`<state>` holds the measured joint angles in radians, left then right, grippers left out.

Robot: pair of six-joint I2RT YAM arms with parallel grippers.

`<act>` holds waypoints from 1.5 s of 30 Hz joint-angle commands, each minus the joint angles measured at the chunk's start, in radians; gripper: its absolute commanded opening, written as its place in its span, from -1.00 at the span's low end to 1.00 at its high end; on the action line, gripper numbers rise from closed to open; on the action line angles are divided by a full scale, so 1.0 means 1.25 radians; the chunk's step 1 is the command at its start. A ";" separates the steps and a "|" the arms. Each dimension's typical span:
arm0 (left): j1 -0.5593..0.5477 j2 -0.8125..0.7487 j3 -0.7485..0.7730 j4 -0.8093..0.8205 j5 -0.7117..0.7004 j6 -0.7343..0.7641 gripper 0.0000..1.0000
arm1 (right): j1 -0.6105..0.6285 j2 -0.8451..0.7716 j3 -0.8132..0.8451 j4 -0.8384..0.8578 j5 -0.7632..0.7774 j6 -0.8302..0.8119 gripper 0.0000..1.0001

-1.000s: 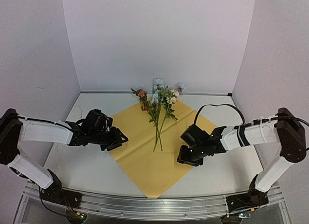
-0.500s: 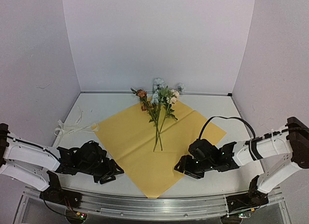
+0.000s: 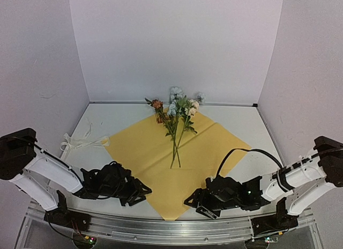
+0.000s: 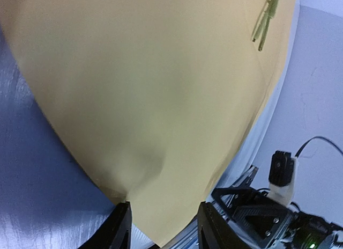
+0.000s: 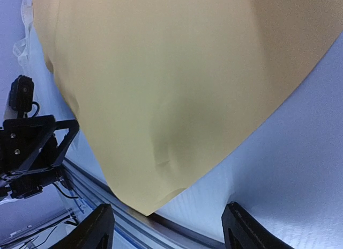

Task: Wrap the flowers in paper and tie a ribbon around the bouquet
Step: Pick up the bottom corner of the flattened wrapping paper from the center of the board.

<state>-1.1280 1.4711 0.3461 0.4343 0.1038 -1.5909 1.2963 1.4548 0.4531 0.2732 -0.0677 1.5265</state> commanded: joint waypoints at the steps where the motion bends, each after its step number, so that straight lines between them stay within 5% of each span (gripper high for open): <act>1: -0.004 0.026 0.037 0.051 -0.013 -0.008 -0.27 | 0.026 0.050 -0.024 0.135 0.021 0.100 0.43; 7: -0.004 0.017 0.055 0.057 -0.018 0.009 -0.49 | 0.036 0.101 -0.034 0.210 0.033 0.144 0.36; 16: -0.005 0.011 0.077 0.043 -0.006 0.041 -0.58 | 0.036 0.156 -0.025 0.271 0.039 0.183 0.29; 28: -0.004 -0.194 -0.002 -0.208 -0.011 0.096 -0.14 | -0.019 0.287 0.010 0.369 0.027 0.194 0.26; 33: -0.005 -0.173 0.014 -0.275 -0.008 0.117 0.18 | -0.061 0.300 0.015 0.416 0.021 0.186 0.25; 45: -0.015 0.028 0.023 0.031 0.034 -0.028 0.24 | -0.065 0.298 0.028 0.415 0.008 0.184 0.22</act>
<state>-1.1316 1.4835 0.3975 0.3894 0.1558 -1.5218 1.2179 1.7992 0.4828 0.8669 -0.0573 1.7695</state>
